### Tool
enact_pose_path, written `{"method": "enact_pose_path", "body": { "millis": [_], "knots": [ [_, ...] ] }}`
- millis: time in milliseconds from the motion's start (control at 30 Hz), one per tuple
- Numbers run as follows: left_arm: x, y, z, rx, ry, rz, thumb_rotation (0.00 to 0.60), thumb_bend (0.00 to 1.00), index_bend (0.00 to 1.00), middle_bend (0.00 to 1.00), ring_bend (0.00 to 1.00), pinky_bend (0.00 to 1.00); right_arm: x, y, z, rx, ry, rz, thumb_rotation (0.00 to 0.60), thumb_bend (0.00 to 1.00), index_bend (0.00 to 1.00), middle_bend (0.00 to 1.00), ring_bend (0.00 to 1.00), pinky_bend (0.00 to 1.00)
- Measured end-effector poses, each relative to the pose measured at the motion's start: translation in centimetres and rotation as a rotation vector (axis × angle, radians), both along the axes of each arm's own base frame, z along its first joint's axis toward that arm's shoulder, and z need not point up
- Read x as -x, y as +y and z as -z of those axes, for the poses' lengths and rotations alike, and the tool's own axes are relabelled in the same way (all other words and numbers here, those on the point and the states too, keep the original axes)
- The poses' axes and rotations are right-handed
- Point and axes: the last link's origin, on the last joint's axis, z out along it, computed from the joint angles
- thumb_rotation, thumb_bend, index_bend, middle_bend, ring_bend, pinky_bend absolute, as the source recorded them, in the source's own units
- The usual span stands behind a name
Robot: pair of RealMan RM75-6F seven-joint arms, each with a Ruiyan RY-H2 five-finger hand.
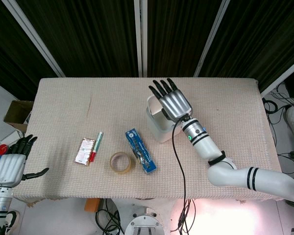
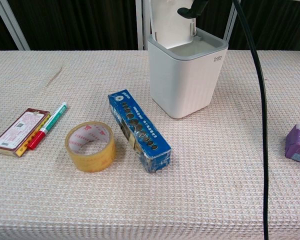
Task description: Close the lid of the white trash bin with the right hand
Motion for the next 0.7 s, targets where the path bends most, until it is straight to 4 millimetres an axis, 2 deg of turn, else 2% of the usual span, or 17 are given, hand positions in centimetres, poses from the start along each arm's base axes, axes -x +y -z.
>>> {"method": "enact_pose_path", "body": {
  "millis": [500,700],
  "knots": [
    [-0.3,-0.1,-0.3,-0.008,0.015,-0.013,0.348,0.10,0.07,0.06,0.07,0.21,0.2,-0.3,-0.6,-0.013,0.022,0.023,0.600,0.39,0.00,0.00,0.00,0.00],
    [-0.4,-0.2,-0.7,-0.013,0.018,-0.019,0.351,0.10,0.07,0.06,0.07,0.21,0.1,-0.6,-1.0,-0.029,0.056,0.026,0.600,0.39,0.00,0.09,0.00,0.00]
  ]
}}
